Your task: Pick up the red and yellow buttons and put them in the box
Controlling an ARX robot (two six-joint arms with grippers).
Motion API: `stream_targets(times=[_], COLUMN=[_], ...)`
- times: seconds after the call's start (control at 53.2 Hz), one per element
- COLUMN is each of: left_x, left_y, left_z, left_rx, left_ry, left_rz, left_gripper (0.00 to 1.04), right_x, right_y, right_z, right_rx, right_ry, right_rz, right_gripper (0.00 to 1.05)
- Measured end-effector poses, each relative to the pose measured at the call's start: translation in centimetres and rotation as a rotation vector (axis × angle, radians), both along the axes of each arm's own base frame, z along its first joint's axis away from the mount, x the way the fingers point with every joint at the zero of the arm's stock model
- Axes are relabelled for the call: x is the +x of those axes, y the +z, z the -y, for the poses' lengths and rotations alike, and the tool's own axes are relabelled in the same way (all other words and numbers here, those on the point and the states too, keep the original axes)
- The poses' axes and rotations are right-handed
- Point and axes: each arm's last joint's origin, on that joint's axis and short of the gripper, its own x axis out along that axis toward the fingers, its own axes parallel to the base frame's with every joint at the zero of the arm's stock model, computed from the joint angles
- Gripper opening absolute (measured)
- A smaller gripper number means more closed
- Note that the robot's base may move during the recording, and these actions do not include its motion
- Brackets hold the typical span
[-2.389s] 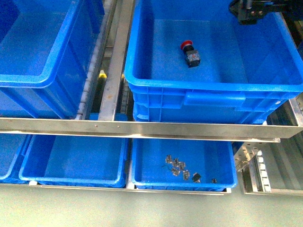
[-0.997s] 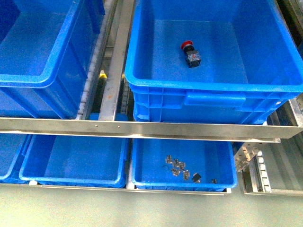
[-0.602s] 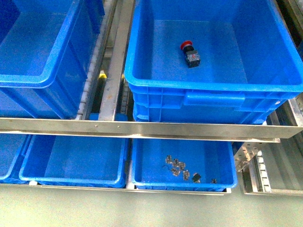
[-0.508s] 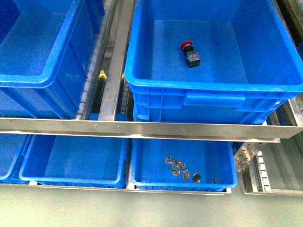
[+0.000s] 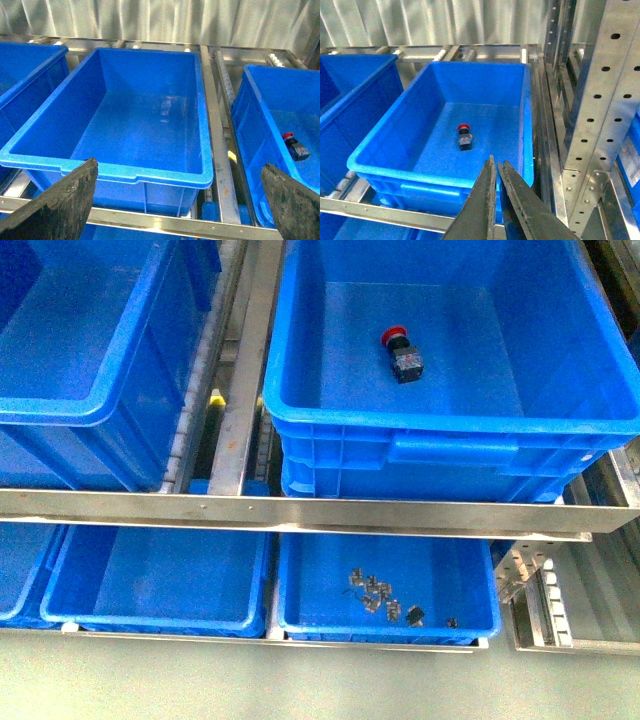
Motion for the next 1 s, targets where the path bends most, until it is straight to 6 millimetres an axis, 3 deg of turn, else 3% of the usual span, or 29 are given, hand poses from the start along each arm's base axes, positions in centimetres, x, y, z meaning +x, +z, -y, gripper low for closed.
stream_targets(times=[0.339,0.828,0.997], left_x=[0.0,-1.4,-1.8], left_y=[0.0,0.0,0.1], left_z=[0.0,0.0,0.0], left_rx=[0.001,0.002,0.002], left_ry=[0.000,0.000,0.000], left_rz=[0.000,-0.006,-0.004], left_gripper=[0.96,0.04,0.03], right_x=[-1.1,-1.7,-1.7], right_y=[-0.4,-0.3,-0.3], right_z=[0.0,0.0,0.0], right_rx=[0.000,0.000,0.000], right_ry=[0.003,0.002,0.002], right_rz=[-0.029,-0.005,-0.005], right_gripper=[0.04,0.04,0.04])
